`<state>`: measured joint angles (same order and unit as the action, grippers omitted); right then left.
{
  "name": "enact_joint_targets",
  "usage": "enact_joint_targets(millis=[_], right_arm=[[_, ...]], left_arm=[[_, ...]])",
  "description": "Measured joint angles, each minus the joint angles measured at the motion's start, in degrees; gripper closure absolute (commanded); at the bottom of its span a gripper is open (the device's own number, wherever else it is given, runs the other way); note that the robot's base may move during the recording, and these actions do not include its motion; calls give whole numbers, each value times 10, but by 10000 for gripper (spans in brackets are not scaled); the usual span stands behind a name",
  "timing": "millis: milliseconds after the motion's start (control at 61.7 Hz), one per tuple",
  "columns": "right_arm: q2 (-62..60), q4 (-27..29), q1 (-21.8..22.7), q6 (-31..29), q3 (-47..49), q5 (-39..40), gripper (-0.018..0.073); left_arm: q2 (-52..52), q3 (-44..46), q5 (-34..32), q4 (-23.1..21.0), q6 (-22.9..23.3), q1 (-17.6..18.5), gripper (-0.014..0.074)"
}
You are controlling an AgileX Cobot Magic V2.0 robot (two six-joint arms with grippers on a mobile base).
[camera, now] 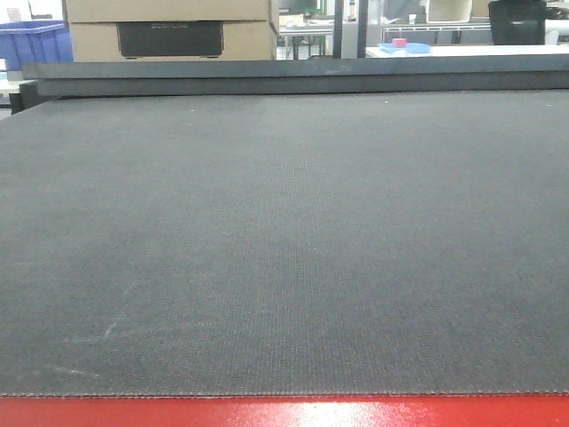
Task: Grab block from conveyor and place in blue bin
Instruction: 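Lift both held blocks up off the conveyor belt, then drive the base to the shelf of blue bins holding both blocks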
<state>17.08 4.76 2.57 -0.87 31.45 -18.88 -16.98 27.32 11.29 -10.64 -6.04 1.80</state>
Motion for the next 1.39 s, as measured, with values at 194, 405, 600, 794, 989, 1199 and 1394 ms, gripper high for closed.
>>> enact_joint_targets(millis=[194, 405, 600, 794, 989, 1199, 1394], right_arm=[[0, 0, 0, 0, 0, 0, 727], [0, 0, 0, 0, 0, 0, 727], [0, 0, 0, 0, 0, 0, 727], [0, 0, 0, 0, 0, 0, 727], [0, 0, 0, 0, 0, 0, 727], [0, 0, 0, 0, 0, 0, 727], [0, 0, 0, 0, 0, 0, 727]], left_arm=[[0, 0, 0, 0, 0, 0, 707], [0, 0, 0, 0, 0, 0, 707], [0, 0, 0, 0, 0, 0, 707], [0, 0, 0, 0, 0, 0, 707], [0, -1, 0, 0, 0, 0, 707], [0, -1, 0, 0, 0, 0, 707], [0, -1, 0, 0, 0, 0, 707]])
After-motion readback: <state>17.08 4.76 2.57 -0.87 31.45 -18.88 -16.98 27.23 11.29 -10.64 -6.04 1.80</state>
